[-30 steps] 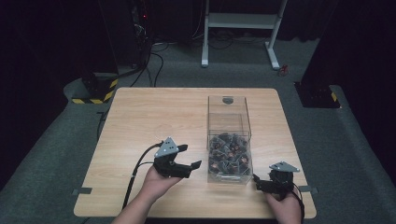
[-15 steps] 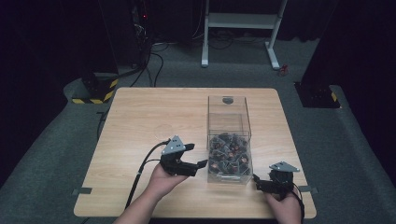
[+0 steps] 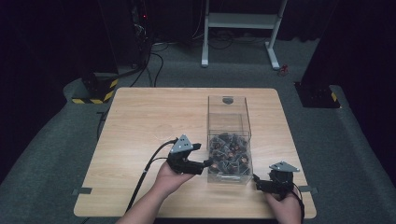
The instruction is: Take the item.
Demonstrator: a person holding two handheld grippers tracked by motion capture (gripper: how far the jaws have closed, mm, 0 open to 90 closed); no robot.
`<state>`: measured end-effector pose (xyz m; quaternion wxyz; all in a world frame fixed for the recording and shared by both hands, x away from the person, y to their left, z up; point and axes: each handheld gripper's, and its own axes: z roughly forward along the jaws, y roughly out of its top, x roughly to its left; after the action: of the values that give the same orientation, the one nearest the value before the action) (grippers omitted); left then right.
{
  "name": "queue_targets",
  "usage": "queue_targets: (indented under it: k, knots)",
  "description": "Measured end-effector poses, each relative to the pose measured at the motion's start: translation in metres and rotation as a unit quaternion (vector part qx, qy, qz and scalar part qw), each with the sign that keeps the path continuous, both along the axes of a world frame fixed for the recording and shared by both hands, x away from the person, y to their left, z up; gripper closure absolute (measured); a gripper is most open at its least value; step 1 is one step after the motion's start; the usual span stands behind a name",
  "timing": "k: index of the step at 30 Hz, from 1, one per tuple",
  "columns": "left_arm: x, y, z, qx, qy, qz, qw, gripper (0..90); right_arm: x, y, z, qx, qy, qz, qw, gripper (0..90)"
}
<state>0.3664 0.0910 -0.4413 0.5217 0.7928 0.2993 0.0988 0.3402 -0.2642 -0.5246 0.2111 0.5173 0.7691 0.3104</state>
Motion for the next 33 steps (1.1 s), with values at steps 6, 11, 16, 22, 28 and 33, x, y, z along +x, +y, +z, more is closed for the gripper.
queue_targets:
  k: [6, 11, 16, 22, 28, 33]
  knots:
    - [0.003, -0.006, -0.001, 0.005, 0.000, -0.003, 1.0000, 27.4, 0.000, 0.000, 0.000, 0.000, 0.000, 0.000, 1.0000, 7.9]
    - [0.004, -0.009, -0.001, 0.000, -0.005, -0.005, 1.0000, 34.5, 0.000, 0.000, 0.000, 0.000, 0.002, 0.001, 1.0000, 7.9]
    - [0.005, -0.015, -0.001, -0.001, -0.007, -0.009, 0.9999, 43.0, 0.000, 0.000, 0.000, 0.000, 0.001, 0.002, 1.0000, 7.9]
    - [0.007, -0.021, 0.000, 0.006, -0.013, -0.010, 0.9998, 50.4, 0.000, 0.000, 0.000, 0.000, 0.001, 0.002, 1.0000, 7.9]
    - [0.010, -0.025, 0.000, 0.009, -0.016, -0.008, 0.9998, 59.2, 0.000, 0.000, 0.000, -0.001, 0.000, 0.004, 1.0000, 7.9]
    - [0.010, -0.027, -0.001, 0.010, -0.015, -0.008, 0.9998, 62.8, 0.001, -0.001, 0.000, -0.002, -0.001, 0.005, 1.0000, 7.9]
